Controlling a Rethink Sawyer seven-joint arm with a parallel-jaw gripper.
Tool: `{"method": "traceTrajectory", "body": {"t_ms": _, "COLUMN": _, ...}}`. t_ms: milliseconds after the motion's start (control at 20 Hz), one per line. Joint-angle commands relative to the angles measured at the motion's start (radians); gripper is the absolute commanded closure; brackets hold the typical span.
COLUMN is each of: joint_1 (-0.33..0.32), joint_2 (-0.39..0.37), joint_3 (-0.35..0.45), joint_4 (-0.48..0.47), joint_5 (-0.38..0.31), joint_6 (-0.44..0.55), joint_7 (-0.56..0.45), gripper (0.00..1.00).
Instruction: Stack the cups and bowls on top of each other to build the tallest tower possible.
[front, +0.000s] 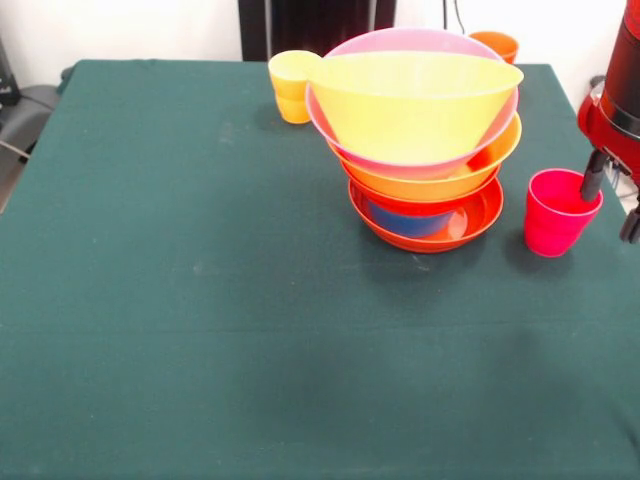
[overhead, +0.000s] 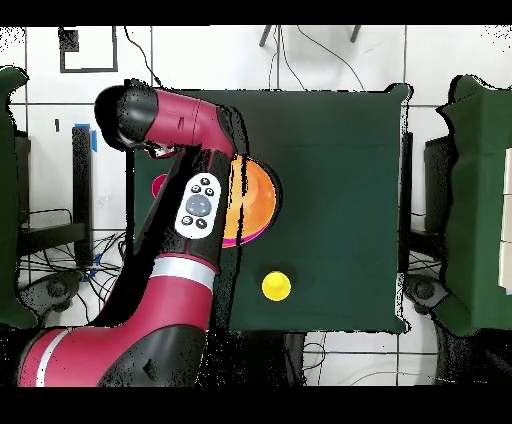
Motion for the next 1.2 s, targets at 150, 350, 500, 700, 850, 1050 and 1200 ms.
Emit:
{"method": "traceTrajectory", "body": {"t_ms": 150, "joint_1": 0.025, "joint_2": -0.001, "joint_3": 0.064, "joint_4": 0.157, "joint_5": 0.011, "joint_6": -0.034, "joint_7": 0.207, "gripper": 0.0}}
{"method": "traceTrajectory", "body": {"t_ms": 350, "joint_1": 0.03, "joint_2": -0.002, "joint_3": 0.071, "joint_4": 0.192, "joint_5": 0.019, "joint_6": -0.073, "joint_7": 0.2, "gripper": 0.0}}
{"method": "traceTrajectory", "body": {"t_ms": 500, "joint_1": 0.031, "joint_2": -0.005, "joint_3": 0.075, "joint_4": 0.218, "joint_5": 0.022, "joint_6": -0.09, "joint_7": 0.189, "gripper": 0.0}}
{"method": "traceTrajectory", "body": {"t_ms": 700, "joint_1": 0.031, "joint_2": -0.02, "joint_3": 0.083, "joint_4": 0.255, "joint_5": 0.03, "joint_6": -0.103, "joint_7": 0.171, "gripper": 0.0}}
{"method": "traceTrajectory", "body": {"t_ms": 850, "joint_1": 0.033, "joint_2": -0.019, "joint_3": 0.088, "joint_4": 0.267, "joint_5": 0.036, "joint_6": -0.119, "joint_7": 0.168, "gripper": 0.0}}
{"method": "traceTrajectory", "body": {"t_ms": 1050, "joint_1": 0.033, "joint_2": 0.003, "joint_3": 0.094, "joint_4": 0.262, "joint_5": 0.045, "joint_6": -0.153, "joint_7": 0.166, "gripper": 0.0}}
{"method": "traceTrajectory", "body": {"t_ms": 1200, "joint_1": 0.032, "joint_2": 0.011, "joint_3": 0.102, "joint_4": 0.27, "joint_5": 0.054, "joint_6": -0.176, "joint_7": 0.163, "gripper": 0.0}}
